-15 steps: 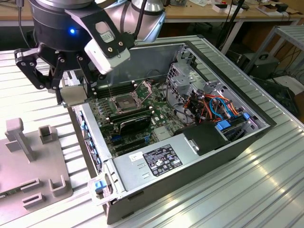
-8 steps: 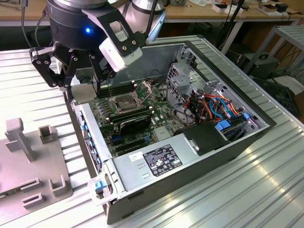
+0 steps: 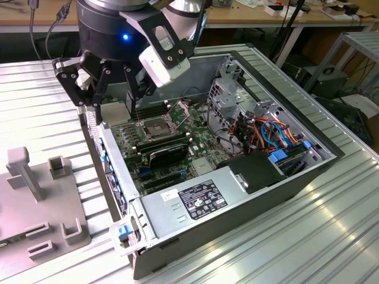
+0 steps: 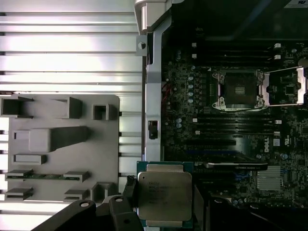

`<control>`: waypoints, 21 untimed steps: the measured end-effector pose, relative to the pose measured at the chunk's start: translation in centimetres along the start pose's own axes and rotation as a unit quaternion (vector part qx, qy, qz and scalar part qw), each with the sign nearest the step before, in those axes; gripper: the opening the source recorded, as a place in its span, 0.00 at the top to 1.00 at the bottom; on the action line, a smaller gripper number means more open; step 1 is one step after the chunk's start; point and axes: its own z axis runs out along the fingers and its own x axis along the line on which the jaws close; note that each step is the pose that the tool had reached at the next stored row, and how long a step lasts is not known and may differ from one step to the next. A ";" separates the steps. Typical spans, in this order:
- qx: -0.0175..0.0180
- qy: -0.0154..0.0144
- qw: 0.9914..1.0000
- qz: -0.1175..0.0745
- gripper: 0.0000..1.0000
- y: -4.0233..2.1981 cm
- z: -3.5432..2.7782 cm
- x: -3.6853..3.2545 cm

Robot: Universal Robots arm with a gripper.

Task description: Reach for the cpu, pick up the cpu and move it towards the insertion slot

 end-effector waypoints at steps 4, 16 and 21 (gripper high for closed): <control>0.000 0.000 1.000 0.000 0.45 -0.01 -0.02 -0.70; 0.000 0.000 1.000 0.000 0.45 -0.03 -0.08 -2.85; 0.000 0.000 1.000 0.000 0.45 -0.04 -0.11 -3.81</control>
